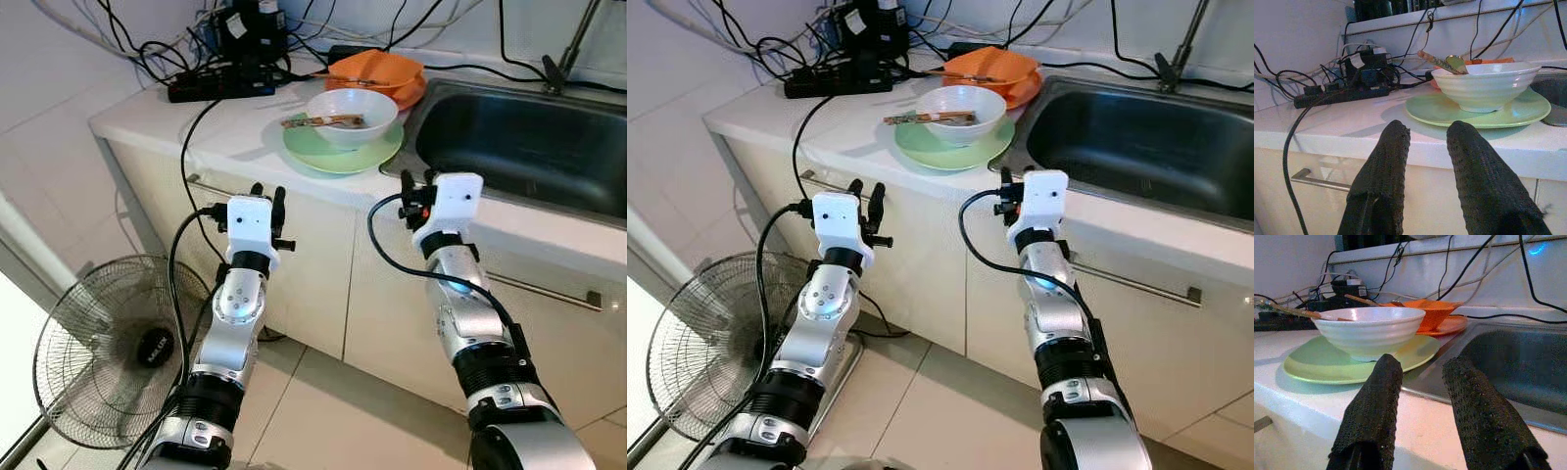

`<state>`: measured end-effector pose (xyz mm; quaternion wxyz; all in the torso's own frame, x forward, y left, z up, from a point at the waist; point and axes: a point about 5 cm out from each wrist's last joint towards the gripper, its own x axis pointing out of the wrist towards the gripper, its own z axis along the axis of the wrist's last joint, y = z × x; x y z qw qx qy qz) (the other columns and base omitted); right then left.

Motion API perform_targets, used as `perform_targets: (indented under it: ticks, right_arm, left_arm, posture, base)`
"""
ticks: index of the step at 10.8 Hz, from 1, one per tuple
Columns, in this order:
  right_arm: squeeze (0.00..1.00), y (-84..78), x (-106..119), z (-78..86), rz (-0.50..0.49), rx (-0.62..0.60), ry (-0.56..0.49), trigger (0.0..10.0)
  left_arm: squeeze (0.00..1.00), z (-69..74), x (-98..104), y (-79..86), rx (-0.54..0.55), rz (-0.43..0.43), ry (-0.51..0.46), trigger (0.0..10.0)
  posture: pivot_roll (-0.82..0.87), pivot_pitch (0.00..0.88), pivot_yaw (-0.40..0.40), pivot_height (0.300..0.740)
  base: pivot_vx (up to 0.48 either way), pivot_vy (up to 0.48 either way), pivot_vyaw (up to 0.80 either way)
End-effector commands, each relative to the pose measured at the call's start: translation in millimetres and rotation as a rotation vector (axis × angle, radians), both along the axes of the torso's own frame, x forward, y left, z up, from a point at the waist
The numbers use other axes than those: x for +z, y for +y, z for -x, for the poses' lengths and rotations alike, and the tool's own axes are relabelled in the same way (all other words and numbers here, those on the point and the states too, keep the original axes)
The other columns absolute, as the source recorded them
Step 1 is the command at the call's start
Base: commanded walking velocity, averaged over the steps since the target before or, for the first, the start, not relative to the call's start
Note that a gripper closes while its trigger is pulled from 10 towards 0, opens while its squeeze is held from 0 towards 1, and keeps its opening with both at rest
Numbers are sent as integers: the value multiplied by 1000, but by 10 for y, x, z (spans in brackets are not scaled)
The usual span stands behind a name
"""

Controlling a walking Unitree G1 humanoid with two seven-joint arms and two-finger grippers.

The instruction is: Kitchen organization

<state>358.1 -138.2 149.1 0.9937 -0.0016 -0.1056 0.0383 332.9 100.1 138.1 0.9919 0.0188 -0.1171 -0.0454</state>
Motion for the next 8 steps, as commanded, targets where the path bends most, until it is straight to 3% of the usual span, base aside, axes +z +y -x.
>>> perform_targets:
  ticks: [1, 8]
  right_arm:
    - [0, 13, 113, -11, 5, 7, -55, 10000]
    - [0, -55, 202, -40, 4, -23, -99, 10000]
  left_arm:
    - [0, -28, 66, 21, -2, 1, -24, 10000]
    - [0, -166, 232, 52, 1, 8, -79, 10000]
  posture:
    - [45, 0, 55, 740]
    - [25, 0, 52, 740]
  base:
    - [0, 0, 0]
    - [0, 0, 0]
